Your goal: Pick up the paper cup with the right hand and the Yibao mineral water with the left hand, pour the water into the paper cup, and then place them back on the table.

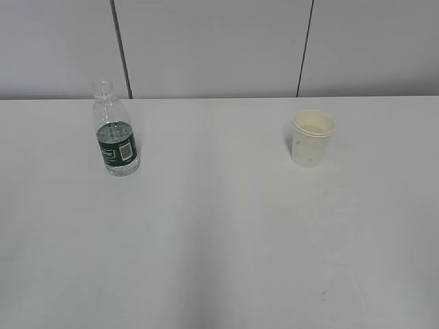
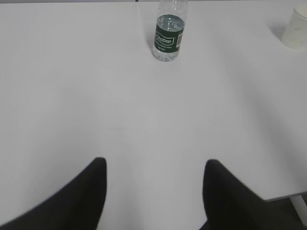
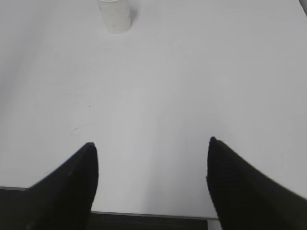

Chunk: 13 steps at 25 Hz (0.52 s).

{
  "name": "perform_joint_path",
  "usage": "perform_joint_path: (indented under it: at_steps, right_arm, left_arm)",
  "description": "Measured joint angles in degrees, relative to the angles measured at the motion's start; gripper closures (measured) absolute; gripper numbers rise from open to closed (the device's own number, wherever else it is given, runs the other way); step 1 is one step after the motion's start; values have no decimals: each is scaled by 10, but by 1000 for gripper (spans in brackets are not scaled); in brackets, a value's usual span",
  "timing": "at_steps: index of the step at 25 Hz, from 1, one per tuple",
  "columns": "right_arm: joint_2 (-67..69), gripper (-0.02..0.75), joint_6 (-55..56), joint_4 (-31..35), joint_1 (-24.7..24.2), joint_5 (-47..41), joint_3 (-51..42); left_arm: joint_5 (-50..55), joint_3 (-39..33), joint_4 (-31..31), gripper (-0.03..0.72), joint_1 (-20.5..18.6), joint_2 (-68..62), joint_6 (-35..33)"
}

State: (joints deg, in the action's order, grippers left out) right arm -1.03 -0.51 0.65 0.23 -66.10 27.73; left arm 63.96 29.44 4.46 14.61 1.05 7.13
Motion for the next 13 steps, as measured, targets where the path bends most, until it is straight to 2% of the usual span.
perform_joint_path:
  at_steps: [13]
  right_arm:
    - [0, 186, 0, -7, 0, 2, 0]
  left_arm:
    - [-1, 0, -1, 313, 0, 0, 0]
